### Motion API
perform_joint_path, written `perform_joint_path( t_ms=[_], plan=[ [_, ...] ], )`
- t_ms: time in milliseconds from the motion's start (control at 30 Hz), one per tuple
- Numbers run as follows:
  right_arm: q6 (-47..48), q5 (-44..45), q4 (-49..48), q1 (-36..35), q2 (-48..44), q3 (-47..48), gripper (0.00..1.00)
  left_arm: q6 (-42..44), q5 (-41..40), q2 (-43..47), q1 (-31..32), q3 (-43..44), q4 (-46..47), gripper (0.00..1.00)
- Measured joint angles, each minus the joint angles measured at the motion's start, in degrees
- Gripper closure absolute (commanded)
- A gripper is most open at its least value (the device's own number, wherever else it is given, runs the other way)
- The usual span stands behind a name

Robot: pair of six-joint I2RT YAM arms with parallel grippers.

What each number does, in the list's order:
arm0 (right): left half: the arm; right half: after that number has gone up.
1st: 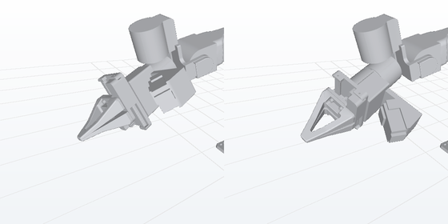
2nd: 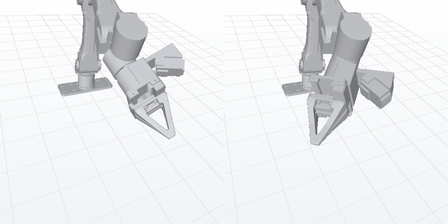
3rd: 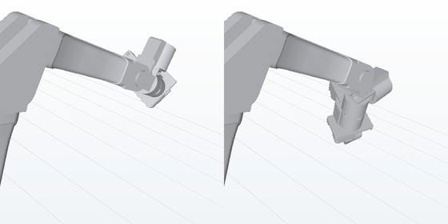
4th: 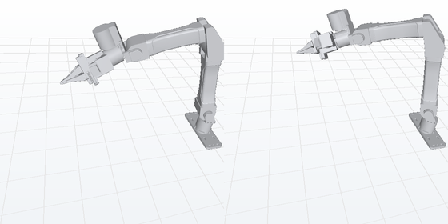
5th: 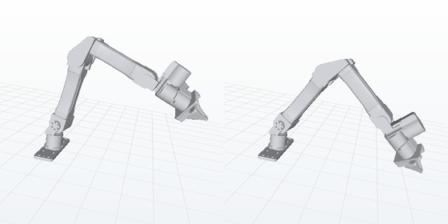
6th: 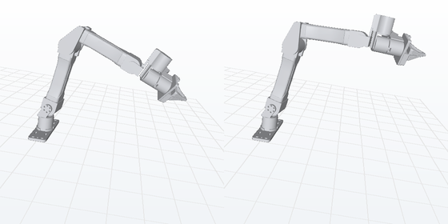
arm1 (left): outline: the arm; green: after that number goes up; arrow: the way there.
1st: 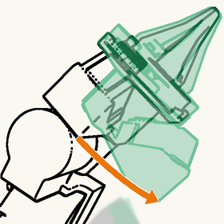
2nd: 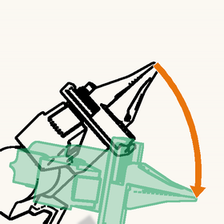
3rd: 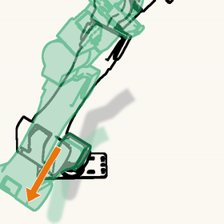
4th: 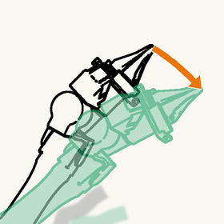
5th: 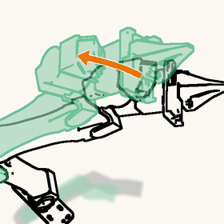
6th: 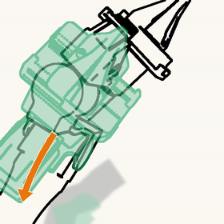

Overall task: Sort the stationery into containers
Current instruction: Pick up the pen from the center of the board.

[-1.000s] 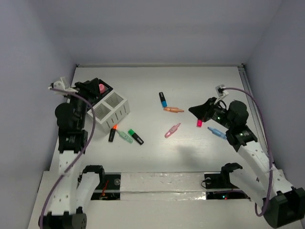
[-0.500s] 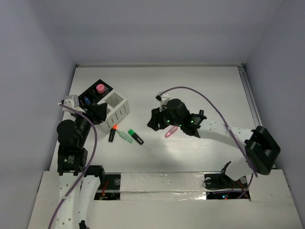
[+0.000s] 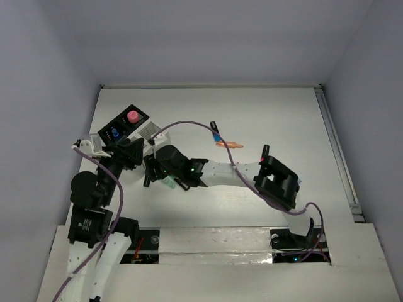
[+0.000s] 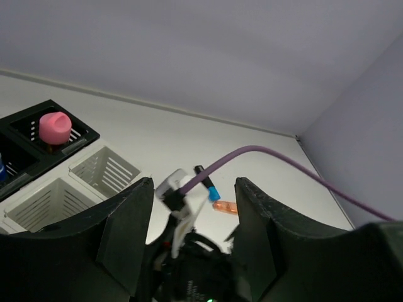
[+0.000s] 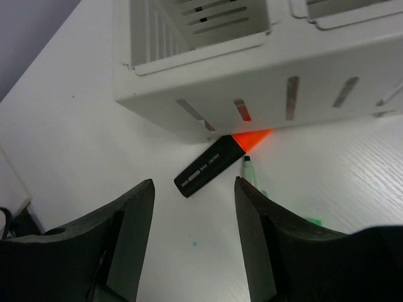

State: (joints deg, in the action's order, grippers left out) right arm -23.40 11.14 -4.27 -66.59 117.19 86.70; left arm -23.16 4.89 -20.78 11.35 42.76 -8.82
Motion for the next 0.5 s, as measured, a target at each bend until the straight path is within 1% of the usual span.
perform_joint_path(
  t_ms=[133, 233, 400, 500],
  plan=[
    [-0.02, 3.06, 2.16, -1.38, 7.21, 7.89, 0.44, 0.42, -4.61, 1.9, 2.56, -0.13, 0.35, 0.49],
    [-0.17, 5.07, 3.91, -1.95, 10.97, 11.67, 0.45, 0.52, -6.05, 2.89, 4.11, -0.98, 1.36, 0.49],
    [-0.31, 8.22, 6.75, -2.51, 14.93, 16.15, 0.45, 0.83, -6.95, 2.93, 5.99, -2.01, 1.22, 0.49],
    [-0.35, 10.91, 7.67, -3.08, 16.0, 17.07, 0.43, 1.07, -7.34, 2.95, 6.56, -2.01, 1.29, 0.49]
  ],
)
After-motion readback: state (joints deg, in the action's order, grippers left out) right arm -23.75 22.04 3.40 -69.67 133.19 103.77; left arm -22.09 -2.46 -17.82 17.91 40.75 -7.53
